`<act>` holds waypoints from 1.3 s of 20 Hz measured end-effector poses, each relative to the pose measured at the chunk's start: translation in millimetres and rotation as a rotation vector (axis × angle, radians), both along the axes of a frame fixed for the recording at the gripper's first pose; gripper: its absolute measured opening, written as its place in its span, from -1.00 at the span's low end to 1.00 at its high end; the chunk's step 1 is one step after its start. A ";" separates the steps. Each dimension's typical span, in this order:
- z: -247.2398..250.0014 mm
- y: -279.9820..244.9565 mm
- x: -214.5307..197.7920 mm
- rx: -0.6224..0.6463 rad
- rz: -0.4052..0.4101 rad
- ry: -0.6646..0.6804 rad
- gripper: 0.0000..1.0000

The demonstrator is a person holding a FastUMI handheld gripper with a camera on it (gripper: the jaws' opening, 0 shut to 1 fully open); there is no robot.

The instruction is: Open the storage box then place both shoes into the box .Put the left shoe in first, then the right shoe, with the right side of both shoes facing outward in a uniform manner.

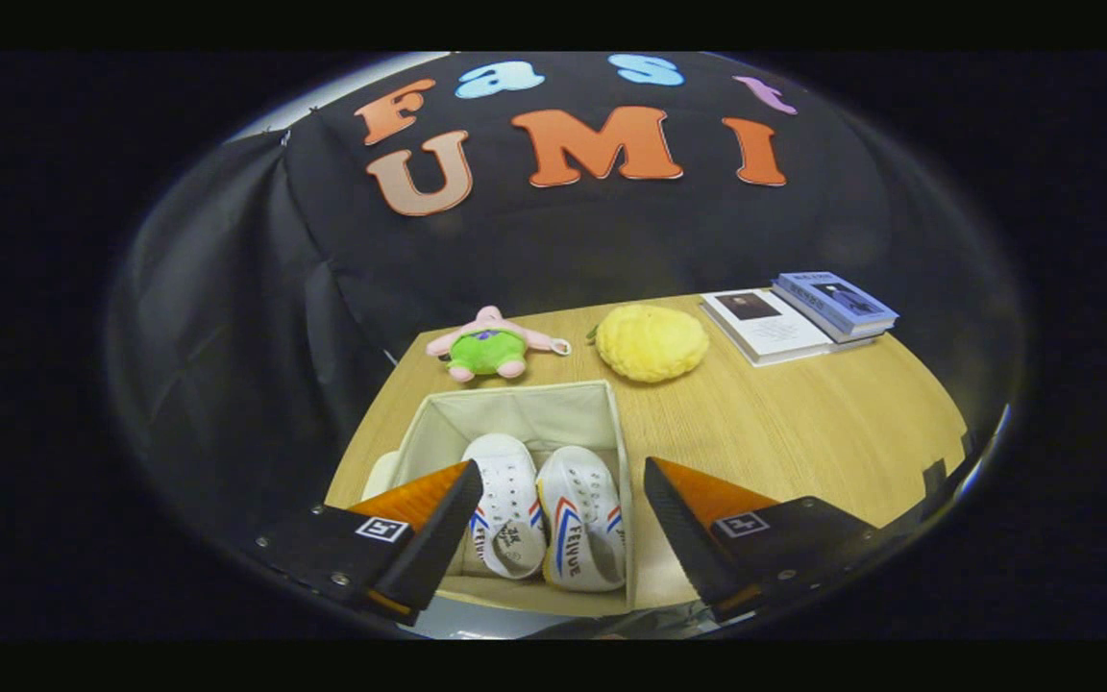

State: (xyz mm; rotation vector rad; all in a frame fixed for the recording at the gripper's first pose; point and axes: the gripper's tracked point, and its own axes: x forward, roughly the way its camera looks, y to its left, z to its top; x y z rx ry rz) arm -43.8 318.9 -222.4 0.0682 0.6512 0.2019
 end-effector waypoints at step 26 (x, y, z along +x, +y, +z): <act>185.8 -251.9 61.4 -0.096 -0.155 -0.443 0.98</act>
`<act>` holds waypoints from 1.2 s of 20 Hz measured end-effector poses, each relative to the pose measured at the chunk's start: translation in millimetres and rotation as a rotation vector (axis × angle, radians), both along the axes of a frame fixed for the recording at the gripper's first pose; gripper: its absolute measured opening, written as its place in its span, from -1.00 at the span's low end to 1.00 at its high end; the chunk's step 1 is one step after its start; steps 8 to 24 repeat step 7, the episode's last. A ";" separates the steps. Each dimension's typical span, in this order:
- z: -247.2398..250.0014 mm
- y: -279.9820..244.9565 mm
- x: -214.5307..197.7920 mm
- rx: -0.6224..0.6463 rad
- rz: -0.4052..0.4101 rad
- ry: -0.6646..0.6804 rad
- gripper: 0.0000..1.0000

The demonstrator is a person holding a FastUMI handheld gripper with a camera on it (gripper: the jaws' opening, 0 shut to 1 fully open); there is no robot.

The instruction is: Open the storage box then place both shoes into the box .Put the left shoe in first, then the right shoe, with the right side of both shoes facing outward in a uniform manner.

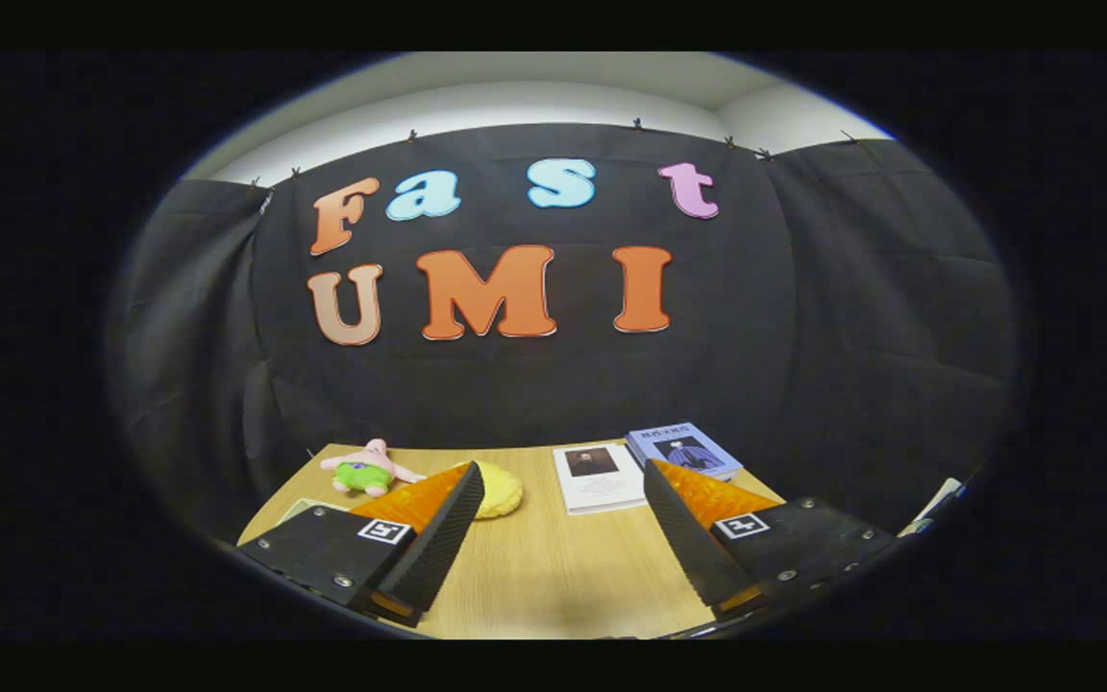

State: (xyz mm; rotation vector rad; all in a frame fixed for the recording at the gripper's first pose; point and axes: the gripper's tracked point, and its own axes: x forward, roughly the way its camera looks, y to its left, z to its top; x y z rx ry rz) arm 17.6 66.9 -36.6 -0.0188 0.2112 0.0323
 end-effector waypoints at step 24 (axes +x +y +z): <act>-4.5 -44.8 11.0 0.014 -0.028 0.010 0.98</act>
